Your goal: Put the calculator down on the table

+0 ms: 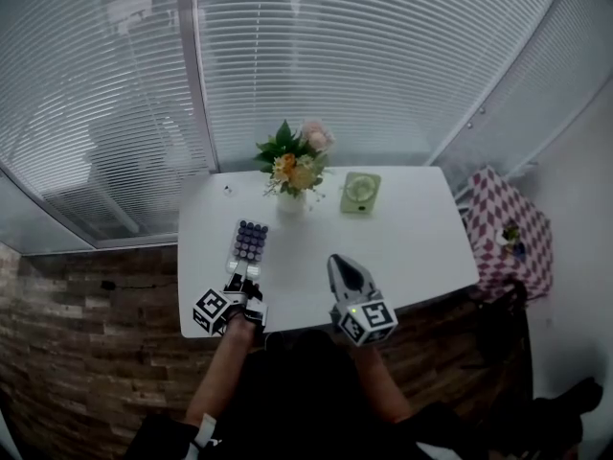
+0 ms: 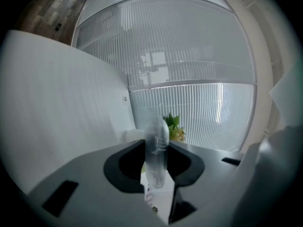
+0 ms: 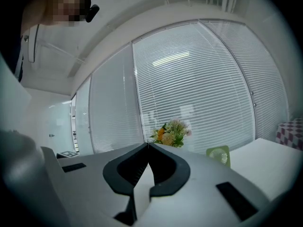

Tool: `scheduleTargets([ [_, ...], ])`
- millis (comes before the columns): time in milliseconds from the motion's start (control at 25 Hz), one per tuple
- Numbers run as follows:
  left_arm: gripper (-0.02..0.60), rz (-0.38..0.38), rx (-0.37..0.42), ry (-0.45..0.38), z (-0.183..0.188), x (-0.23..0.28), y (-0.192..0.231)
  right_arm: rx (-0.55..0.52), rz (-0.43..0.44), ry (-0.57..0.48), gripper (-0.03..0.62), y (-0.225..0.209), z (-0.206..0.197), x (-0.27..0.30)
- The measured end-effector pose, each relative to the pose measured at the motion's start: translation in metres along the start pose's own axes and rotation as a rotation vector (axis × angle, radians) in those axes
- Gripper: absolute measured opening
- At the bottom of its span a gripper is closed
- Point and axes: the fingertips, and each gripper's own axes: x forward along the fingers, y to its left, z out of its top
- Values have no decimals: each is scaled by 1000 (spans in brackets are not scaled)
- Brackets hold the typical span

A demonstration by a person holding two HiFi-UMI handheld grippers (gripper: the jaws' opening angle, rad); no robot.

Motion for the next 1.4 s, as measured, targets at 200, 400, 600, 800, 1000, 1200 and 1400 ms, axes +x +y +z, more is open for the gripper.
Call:
scheduleTargets([
  [200, 101, 35, -17, 23, -4, 6, 27, -5, 4, 10, 6, 1, -3, 0],
  [400, 101, 83, -12, 32, -3, 18, 51, -16, 11, 7, 6, 3, 0, 2],
  [600, 100, 93, -7, 39, 1, 34, 67, -5, 24, -2, 6, 4, 2, 5],
  [800, 101, 135, -19, 91, -8, 49, 101, -1, 9, -10, 6, -5, 7, 5],
  [1000, 100, 202, -28, 172, -24, 58, 138, 3, 39, 21, 6, 7, -5, 5],
  [1200, 100, 210, -48, 181, -25, 65, 148, 3, 50, 29, 6, 9, -7, 9],
  [1400, 100, 235, -57, 202, -25, 79, 159, 15, 35, 23, 6, 1, -5, 11],
])
